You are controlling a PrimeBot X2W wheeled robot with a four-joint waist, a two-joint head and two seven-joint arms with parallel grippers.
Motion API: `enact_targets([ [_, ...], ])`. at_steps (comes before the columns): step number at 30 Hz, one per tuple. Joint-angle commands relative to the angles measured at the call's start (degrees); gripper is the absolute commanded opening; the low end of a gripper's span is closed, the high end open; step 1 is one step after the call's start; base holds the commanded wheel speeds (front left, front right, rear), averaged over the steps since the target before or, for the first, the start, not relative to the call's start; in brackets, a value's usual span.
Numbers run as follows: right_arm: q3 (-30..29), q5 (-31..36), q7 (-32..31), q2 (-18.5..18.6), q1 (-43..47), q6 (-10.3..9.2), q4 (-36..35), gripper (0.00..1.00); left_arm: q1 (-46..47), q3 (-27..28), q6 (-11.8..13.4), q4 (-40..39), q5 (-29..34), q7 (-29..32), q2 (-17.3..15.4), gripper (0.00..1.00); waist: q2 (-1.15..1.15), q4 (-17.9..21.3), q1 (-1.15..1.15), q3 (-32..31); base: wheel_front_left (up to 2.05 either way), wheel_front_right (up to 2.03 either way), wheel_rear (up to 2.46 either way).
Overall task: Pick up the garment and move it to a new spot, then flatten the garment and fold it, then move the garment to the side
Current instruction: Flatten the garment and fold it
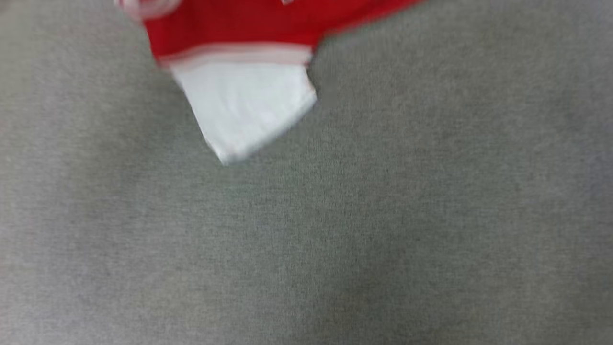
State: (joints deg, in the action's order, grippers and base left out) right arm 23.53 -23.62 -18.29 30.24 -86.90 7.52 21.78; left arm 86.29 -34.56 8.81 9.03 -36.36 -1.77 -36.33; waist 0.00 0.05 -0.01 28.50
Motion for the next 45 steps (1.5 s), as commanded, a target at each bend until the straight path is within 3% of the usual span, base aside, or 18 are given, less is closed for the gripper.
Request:
enact_targets([
  [1,-0.04,1.11,-0.07,-0.63,-1.92,-0.07,0.62,0.0,2.26,0.07,-0.59,1.14,0.41,-0.05,0.78,0.0,0.0,0.28,0.01,2.85,0.0,0.0,0.0],
  [10,-0.84,9.81,2.3,-3.66,-19.86,-0.07,9.31,0.0,23.32,0.73,-5.42,16.42,2.82,-2.04,6.33,0.0,0.0,0.08,0.01,8.66,0.0,0.0,0.0],
  [19,1.56,11.56,7.09,-6.68,-26.84,-0.07,19.1,0.0,30.24,0.3,-8.35,25.27,2.97,-6.13,9.84,0.0,0.0,-0.49,0.01,11.77,0.0,0.0,0.0],
  [28,6.33,7.61,12.68,-9.57,-19.88,-0.07,26.94,0.0,20.93,-1.47,-10.78,30.1,1.02,-9.44,10.93,0.0,0.0,-0.03,0.01,11.39,0.0,0.0,0.0],
  [37,15.04,2.46,17.76,-12.02,-5.27,-0.07,29.94,0.0,2.4,-2.66,-12.34,31.75,-2.51,-12.19,10.69,0.0,0.0,0.91,0.01,7.21,0.0,0.0,0.0],
  [45,24.64,-4.27,20.07,-8.43,7.64,-0.08,25.31,0.0,-16.84,-4.49,-12.6,27.56,-4.67,-13.09,8.67,0.0,0.0,1.24,0.01,1.4,0.0,0.0,0.0],
])
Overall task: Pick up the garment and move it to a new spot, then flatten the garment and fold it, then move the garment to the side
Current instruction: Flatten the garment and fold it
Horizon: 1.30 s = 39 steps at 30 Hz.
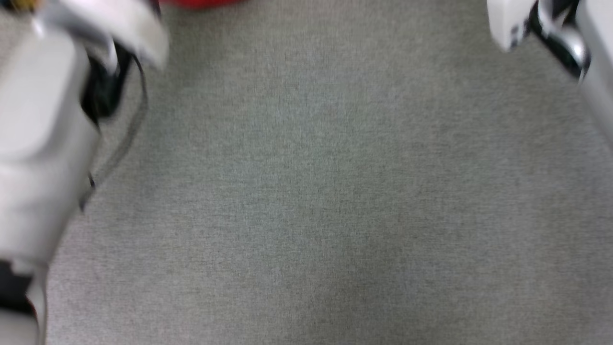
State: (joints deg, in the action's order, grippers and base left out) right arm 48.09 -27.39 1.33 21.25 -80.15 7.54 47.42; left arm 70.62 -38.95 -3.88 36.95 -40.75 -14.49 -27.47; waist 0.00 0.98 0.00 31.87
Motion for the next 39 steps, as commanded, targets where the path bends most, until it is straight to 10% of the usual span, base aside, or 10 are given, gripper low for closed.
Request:
enact_targets([
  [1,1.12,-1.59,0.61,1.05,2.89,-0.1,-0.89,0.0,-4.26,0.25,0.63,-1.58,-0.98,-0.41,-0.63,0.0,0.0,0.5,0.0,-3.01,0.0,0.0,0.0],
  [21,6.59,-15.52,2.47,15.71,38.13,-0.1,-13.65,0.0,-57.35,-2.19,14.92,-28.92,-9.01,-0.06,-10.73,0.0,0.0,1.05,0.0,-20.87,0.0,0.0,0.0],
  [39,-6.42,-14.33,-3.08,22.83,71.15,-0.1,-29.9,0.0,-82.38,-3.08,23.2,-40.31,-15.97,-0.01,-14.19,0.0,0.0,-0.52,0.0,-28.22,0.0,0.0,0.0],
])
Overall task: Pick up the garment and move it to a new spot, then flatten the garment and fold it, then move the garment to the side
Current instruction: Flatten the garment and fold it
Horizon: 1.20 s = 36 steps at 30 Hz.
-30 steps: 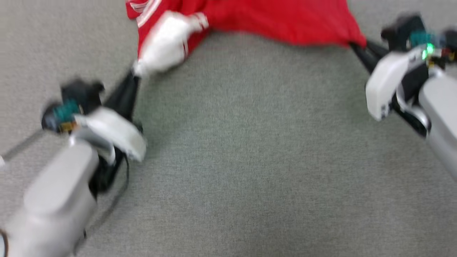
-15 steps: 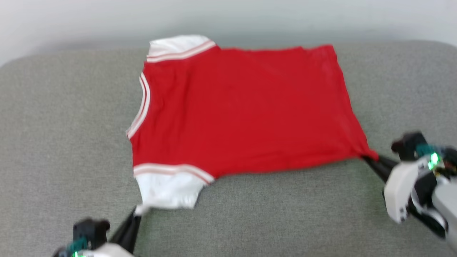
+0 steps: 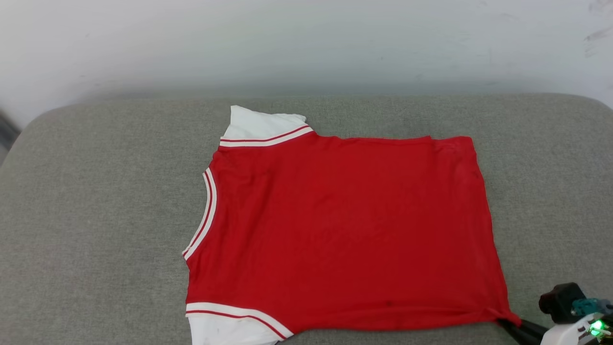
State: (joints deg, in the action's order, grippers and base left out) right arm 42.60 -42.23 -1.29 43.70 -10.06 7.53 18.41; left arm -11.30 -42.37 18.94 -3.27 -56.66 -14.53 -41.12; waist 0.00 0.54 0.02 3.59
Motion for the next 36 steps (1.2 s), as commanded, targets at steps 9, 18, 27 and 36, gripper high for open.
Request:
enact_targets([
  [9,-14.03,5.28,-4.85,-3.08,4.61,-0.08,-8.1,0.0,7.98,0.82,-0.96,-0.65,4.62,0.96,-2.33,0.0,0.0,-0.12,-0.02,1.25,0.0,0.0,0.0],
  [18,-21.74,9.53,-9.67,-6.9,-0.14,-0.08,-14.3,0.0,24.44,3.59,-4.5,2.63,8.8,3.1,-2.65,0.0,0.0,1.49,-0.02,7.28,0.0,0.0,0.0],
  [27,-23.44,10.42,-13.43,-9.13,-7.11,-0.08,-12.46,0.0,37.37,3.65,-9.25,10.75,11.11,5.52,-0.97,0.0,0.0,3.14,-0.02,14.33,0.0,0.0,0.0],
  [36,-19.07,10.93,-15.37,-9.94,-13.74,-0.09,-6.48,0.0,44.08,1.66,-14.06,22.81,11.88,7.08,1.98,0.0,0.0,3.51,-0.02,19.88,0.0,0.0,0.0],
])
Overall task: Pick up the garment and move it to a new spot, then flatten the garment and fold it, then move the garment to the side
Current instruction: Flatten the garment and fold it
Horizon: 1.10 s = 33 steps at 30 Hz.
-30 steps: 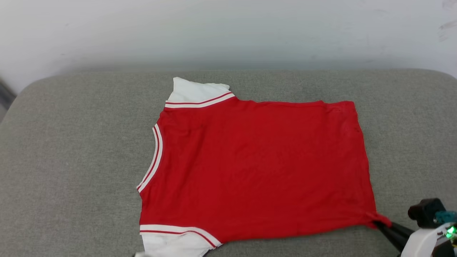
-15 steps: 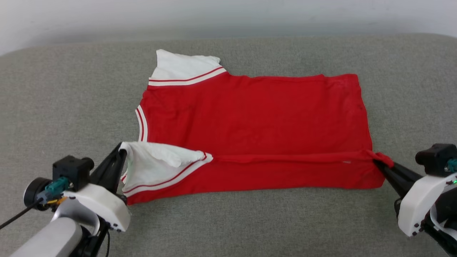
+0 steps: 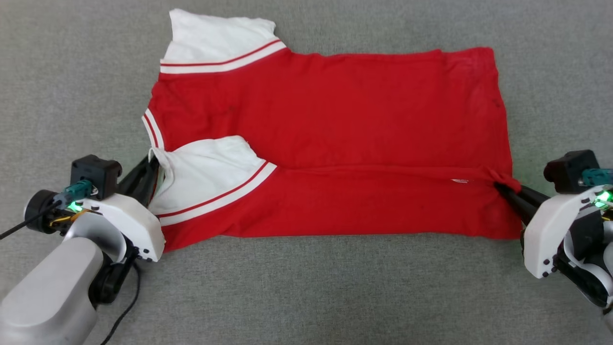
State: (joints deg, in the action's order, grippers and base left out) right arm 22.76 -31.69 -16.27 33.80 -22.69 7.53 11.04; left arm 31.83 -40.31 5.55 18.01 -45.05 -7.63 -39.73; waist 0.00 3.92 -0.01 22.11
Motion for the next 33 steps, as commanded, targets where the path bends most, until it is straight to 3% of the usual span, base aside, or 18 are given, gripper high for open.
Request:
enact_targets([
  [1,1.44,0.21,-0.68,0.07,-1.57,-0.09,1.58,0.0,1.51,-0.79,-1.29,2.83,0.27,0.25,1.08,0.0,0.0,0.07,0.01,1.61,0.0,0.0,0.0],
  [10,4.61,-1.47,-0.14,0.35,-3.07,-0.08,4.85,0.0,2.32,-2.71,-4.93,11.12,-0.53,0.3,4.2,0.0,0.0,-0.25,0.01,0.77,0.0,0.0,0.0],
  [11,4.78,-1.7,0.03,0.43,-3.11,-0.08,4.85,0.27,2.45,-2.61,-5.11,11.57,-0.66,0.09,4.35,0.0,0.0,-0.31,0.01,0.29,0.0,0.0,0.0],
  [12,4.84,-1.83,0.43,0.58,-3.18,-0.08,4.58,0.78,2.66,-2.6,-5.5,11.83,-0.83,0.21,4.35,0.27,0.0,-0.39,0.01,-0.3,0.0,0.0,0.0],
  [13,4.54,-1.87,0.88,0.71,-3.26,-0.08,4.32,1.0,3.14,-2.79,-5.47,12.03,-0.32,0.23,3.93,1.0,0.0,-0.47,0.01,-0.89,0.0,0.0,0.0],
  [18,3.7,-2.03,2.16,1.33,-2.08,-0.08,2.59,1.0,5.86,-2.79,-6.28,9.83,0.35,2.16,1.57,1.0,0.0,-1.29,0.01,-4.17,0.0,0.0,0.0],
  [22,2.65,-2.04,1.87,2.0,-0.87,-0.08,0.49,1.0,7.31,-3.39,-6.61,5.52,0.12,8.02,-1.69,1.0,0.0,-2.0,0.01,-6.15,0.0,0.0,0.0],
  [27,1.06,-1.53,1.21,2.08,0.64,-0.08,-1.56,1.0,10.18,-3.85,-7.7,-0.97,-2.29,19.0,-5.44,1.0,0.0,-2.46,0.01,-7.02,0.0,0.0,0.0],
  [33,0.69,-0.95,-0.09,1.51,1.66,-0.08,-3.43,1.0,12.61,-5.45,-9.17,-6.79,-9.25,36.79,-8.72,1.0,0.0,-2.27,0.01,-6.81,0.0,0.0,0.0],
])
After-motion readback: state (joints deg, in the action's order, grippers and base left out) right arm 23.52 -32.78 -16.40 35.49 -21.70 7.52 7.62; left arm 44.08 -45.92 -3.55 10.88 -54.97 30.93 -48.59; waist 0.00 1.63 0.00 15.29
